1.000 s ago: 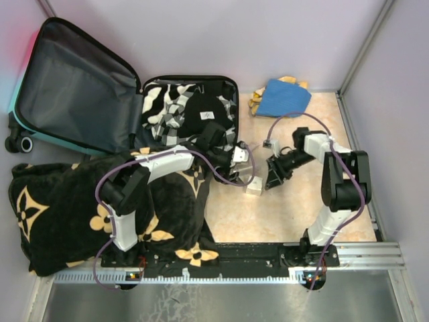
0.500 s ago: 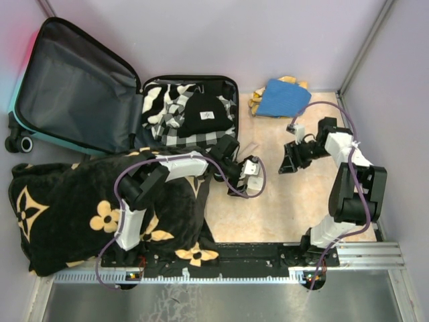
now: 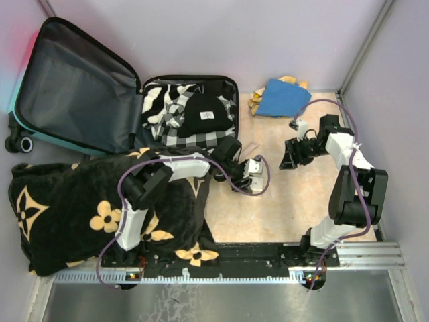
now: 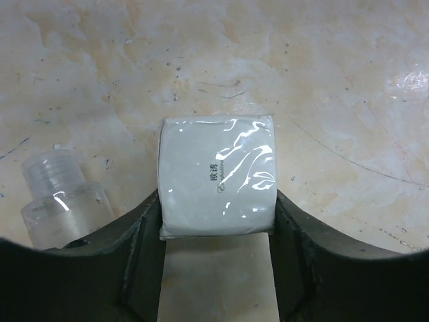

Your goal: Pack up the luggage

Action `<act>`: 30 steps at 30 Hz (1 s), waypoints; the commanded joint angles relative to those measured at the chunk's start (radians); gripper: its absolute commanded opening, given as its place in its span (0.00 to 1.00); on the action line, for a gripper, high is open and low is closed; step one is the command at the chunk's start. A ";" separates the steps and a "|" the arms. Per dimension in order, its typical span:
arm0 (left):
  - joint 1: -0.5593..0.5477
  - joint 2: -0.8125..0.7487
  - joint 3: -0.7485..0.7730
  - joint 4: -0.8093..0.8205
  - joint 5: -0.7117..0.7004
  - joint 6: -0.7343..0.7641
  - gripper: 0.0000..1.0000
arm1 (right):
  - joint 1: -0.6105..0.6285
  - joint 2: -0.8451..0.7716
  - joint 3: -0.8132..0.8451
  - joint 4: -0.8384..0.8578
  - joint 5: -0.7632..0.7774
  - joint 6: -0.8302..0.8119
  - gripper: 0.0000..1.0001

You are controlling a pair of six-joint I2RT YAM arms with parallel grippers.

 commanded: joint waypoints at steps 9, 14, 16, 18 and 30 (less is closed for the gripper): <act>0.171 -0.250 0.187 -0.132 0.143 -0.258 0.39 | 0.006 -0.026 0.110 0.078 -0.017 0.045 0.82; 0.386 -0.270 0.334 -0.470 0.137 -0.128 0.39 | 0.053 -0.016 0.137 0.098 -0.011 0.066 0.89; 0.477 -0.275 0.374 -0.590 0.113 -0.065 0.38 | 0.081 -0.014 0.142 0.104 0.002 0.066 0.91; 0.570 -0.281 0.405 -0.678 0.075 -0.021 0.38 | 0.105 -0.010 0.146 0.109 0.009 0.067 0.92; 0.934 -0.293 0.369 -0.886 -0.263 0.161 0.39 | 0.147 0.064 0.220 0.120 0.001 0.096 0.95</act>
